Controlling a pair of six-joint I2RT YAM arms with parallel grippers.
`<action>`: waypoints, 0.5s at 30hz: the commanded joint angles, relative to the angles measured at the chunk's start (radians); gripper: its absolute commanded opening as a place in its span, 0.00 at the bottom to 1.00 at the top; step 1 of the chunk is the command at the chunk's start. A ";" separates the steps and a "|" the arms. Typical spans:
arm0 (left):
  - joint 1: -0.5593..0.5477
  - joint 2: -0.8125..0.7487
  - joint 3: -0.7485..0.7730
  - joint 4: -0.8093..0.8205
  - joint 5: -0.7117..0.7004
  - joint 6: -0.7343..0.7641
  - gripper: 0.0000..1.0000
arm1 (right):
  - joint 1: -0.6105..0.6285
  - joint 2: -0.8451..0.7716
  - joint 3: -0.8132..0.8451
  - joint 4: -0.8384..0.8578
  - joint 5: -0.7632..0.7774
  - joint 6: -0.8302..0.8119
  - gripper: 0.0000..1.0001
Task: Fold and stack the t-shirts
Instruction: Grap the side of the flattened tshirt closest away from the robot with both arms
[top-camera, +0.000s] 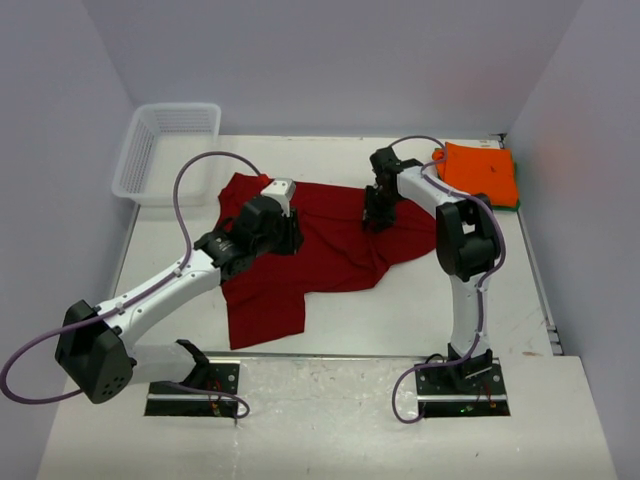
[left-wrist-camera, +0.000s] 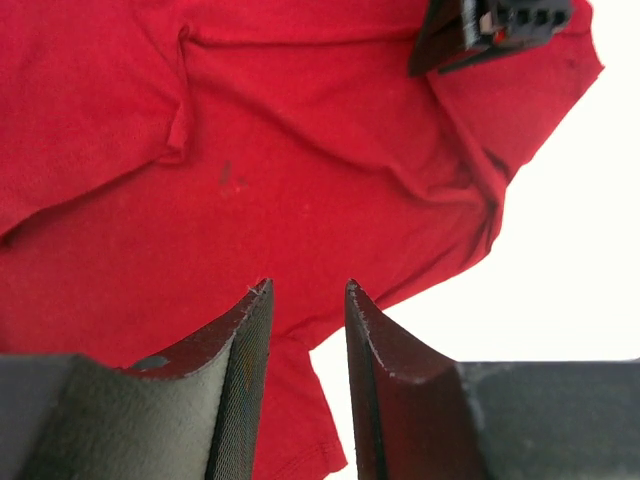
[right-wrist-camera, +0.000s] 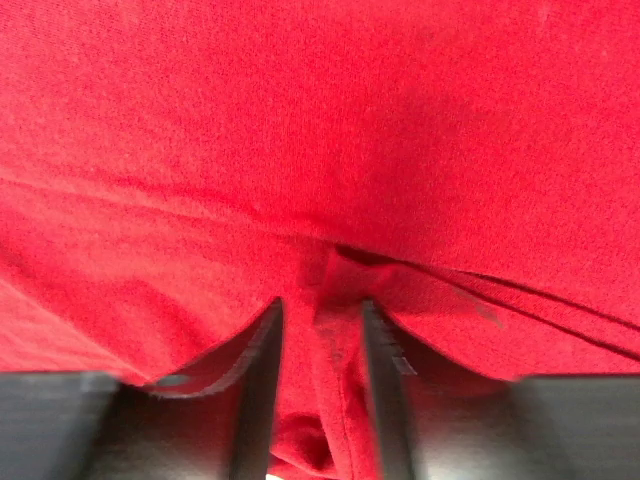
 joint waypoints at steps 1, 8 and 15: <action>0.004 -0.013 -0.027 0.020 -0.008 -0.011 0.36 | 0.002 0.012 0.046 -0.025 0.019 0.013 0.33; 0.004 -0.033 -0.087 0.016 -0.022 -0.019 0.37 | 0.001 0.007 0.035 -0.021 0.017 0.023 0.17; 0.004 -0.059 -0.125 0.016 -0.026 -0.025 0.37 | 0.001 0.004 0.038 -0.022 0.017 0.029 0.06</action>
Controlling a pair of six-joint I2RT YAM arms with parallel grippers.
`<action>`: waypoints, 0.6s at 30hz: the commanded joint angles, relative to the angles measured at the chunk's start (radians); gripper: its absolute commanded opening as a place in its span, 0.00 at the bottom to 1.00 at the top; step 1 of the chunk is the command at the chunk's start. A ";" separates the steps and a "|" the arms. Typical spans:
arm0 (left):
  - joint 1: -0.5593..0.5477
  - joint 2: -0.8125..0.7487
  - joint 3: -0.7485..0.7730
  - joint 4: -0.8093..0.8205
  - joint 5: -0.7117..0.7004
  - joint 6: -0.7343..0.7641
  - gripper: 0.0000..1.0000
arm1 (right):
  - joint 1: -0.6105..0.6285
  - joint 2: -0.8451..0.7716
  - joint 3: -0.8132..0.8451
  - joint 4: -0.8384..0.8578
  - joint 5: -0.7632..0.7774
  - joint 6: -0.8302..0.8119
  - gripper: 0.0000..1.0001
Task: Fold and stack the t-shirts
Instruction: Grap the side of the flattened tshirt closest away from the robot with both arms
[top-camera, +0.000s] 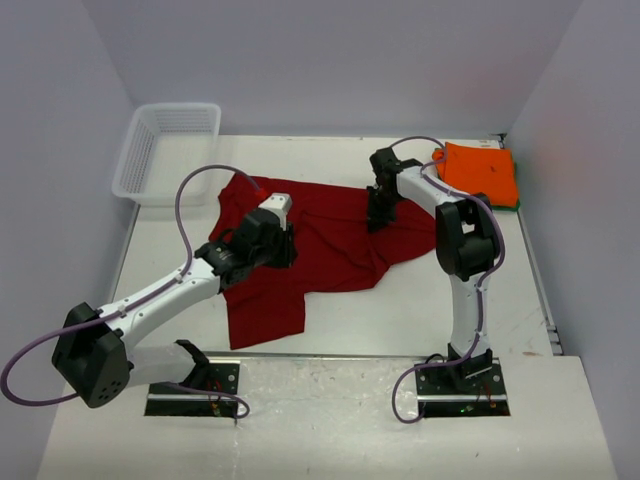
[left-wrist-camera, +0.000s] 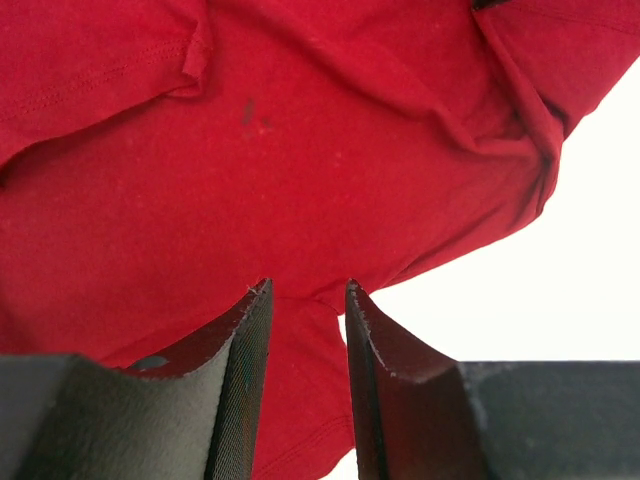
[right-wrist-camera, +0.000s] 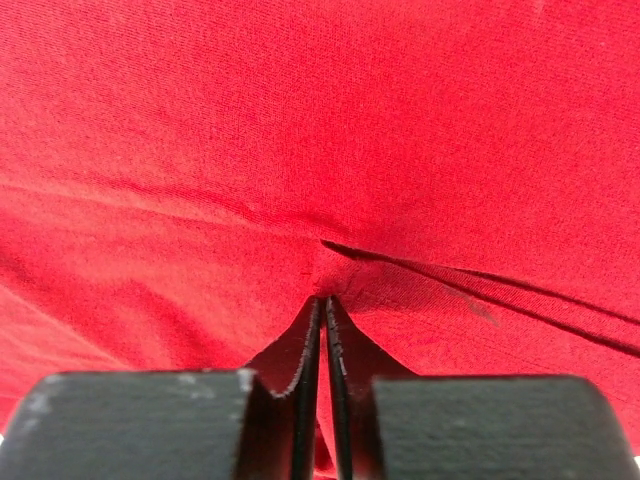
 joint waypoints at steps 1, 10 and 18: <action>0.004 -0.034 -0.012 0.020 -0.020 -0.018 0.37 | 0.001 -0.006 0.029 -0.011 0.013 0.013 0.04; 0.004 -0.018 -0.032 0.040 -0.013 -0.015 0.37 | 0.001 -0.151 -0.039 -0.001 0.069 0.027 0.00; 0.004 0.039 -0.024 0.072 0.015 -0.012 0.36 | 0.015 -0.326 -0.233 0.049 0.023 0.018 0.00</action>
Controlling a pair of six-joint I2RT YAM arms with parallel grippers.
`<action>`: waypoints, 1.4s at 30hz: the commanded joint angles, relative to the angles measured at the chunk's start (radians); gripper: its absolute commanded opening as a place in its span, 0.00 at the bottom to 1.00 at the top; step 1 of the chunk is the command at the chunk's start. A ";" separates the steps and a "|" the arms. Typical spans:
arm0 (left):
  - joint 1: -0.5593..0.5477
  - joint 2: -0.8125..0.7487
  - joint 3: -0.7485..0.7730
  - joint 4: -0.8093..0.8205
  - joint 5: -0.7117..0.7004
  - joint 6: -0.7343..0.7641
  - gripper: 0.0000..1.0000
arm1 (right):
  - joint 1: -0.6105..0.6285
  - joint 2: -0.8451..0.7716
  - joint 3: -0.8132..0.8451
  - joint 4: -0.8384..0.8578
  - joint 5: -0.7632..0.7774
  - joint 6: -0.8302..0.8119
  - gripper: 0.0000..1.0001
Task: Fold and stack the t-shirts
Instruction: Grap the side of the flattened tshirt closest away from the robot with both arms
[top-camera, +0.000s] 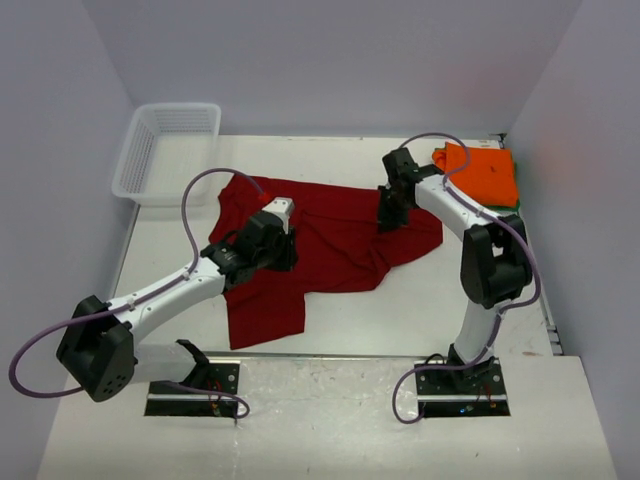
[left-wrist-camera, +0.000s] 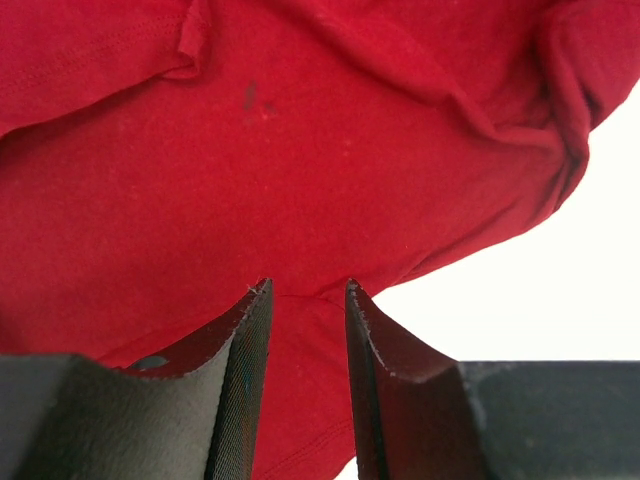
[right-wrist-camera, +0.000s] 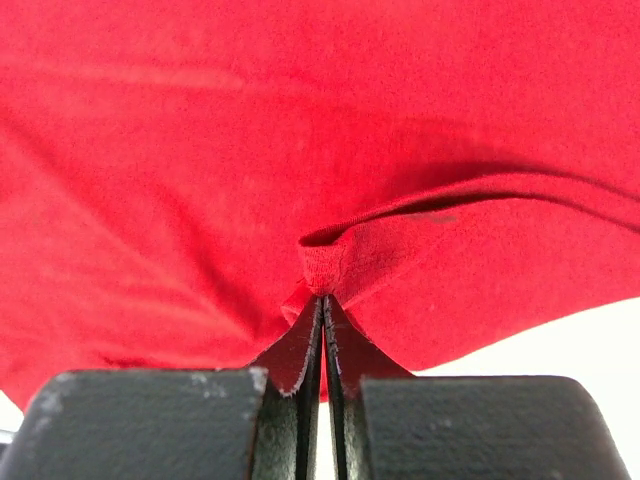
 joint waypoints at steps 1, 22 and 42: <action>0.004 0.017 0.006 0.052 0.015 -0.010 0.36 | 0.015 -0.079 -0.053 0.030 -0.021 0.000 0.00; 0.004 0.047 0.028 0.063 0.054 -0.001 0.36 | 0.088 -0.120 -0.262 0.099 0.045 0.003 0.14; 0.010 0.001 0.009 0.064 0.054 0.016 0.36 | 0.097 -0.013 -0.141 0.052 0.044 0.008 0.12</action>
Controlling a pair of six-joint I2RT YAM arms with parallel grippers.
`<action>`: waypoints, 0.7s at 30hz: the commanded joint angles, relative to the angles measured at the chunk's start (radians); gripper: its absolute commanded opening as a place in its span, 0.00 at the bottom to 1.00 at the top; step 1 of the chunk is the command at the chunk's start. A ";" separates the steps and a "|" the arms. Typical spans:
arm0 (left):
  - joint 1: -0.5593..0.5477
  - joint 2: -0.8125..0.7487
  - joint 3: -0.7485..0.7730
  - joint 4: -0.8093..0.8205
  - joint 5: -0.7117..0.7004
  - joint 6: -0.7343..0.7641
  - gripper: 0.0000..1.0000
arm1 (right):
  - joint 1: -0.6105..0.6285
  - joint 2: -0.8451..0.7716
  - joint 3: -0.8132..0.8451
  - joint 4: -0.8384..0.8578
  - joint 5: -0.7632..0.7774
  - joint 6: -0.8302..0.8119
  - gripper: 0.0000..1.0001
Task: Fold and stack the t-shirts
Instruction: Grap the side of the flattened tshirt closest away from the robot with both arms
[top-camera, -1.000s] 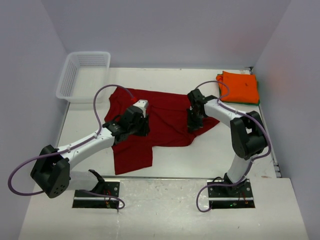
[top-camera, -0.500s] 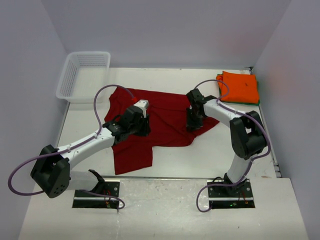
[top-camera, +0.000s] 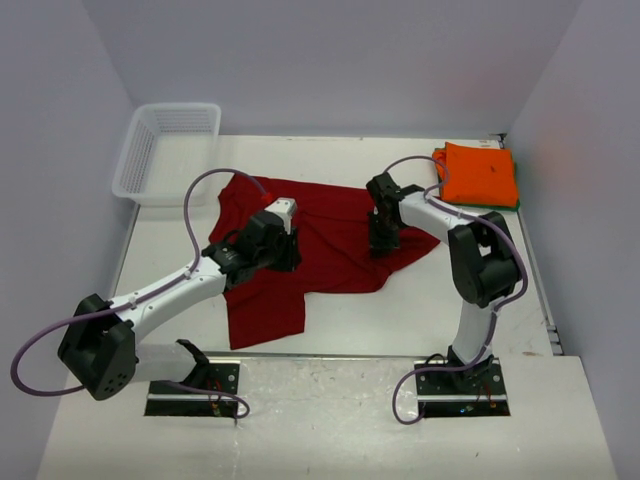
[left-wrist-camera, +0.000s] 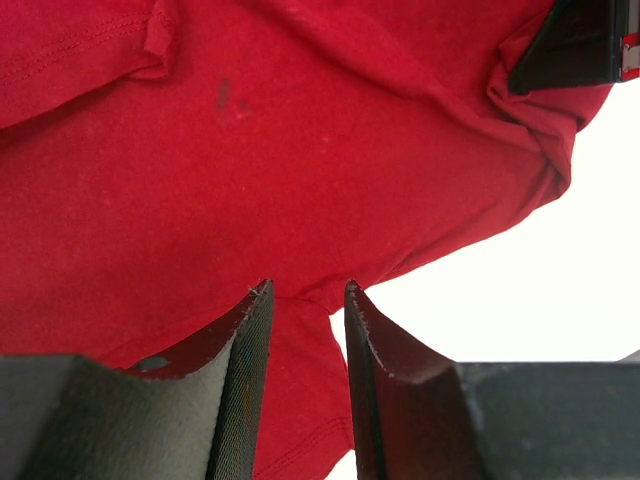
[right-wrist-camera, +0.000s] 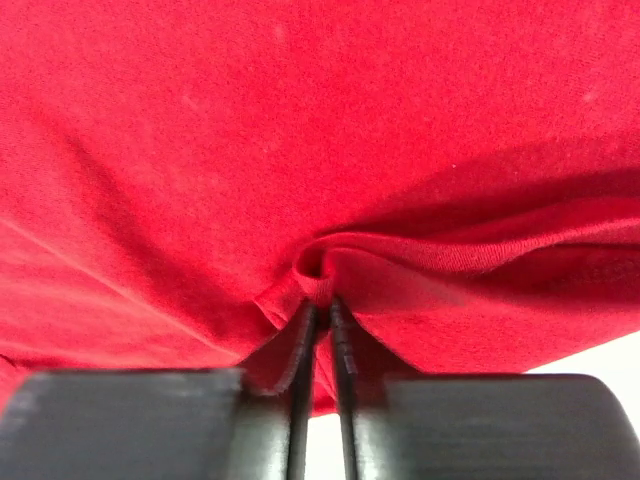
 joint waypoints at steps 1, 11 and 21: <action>0.010 -0.015 0.009 0.043 0.004 0.017 0.36 | 0.008 -0.008 0.046 -0.022 0.021 0.014 0.07; 0.040 0.025 -0.037 -0.006 -0.084 -0.066 0.34 | 0.013 -0.173 -0.012 -0.031 0.067 0.022 0.00; 0.115 -0.087 -0.184 -0.210 -0.087 -0.236 0.40 | 0.013 -0.262 -0.044 0.038 -0.002 -0.003 0.00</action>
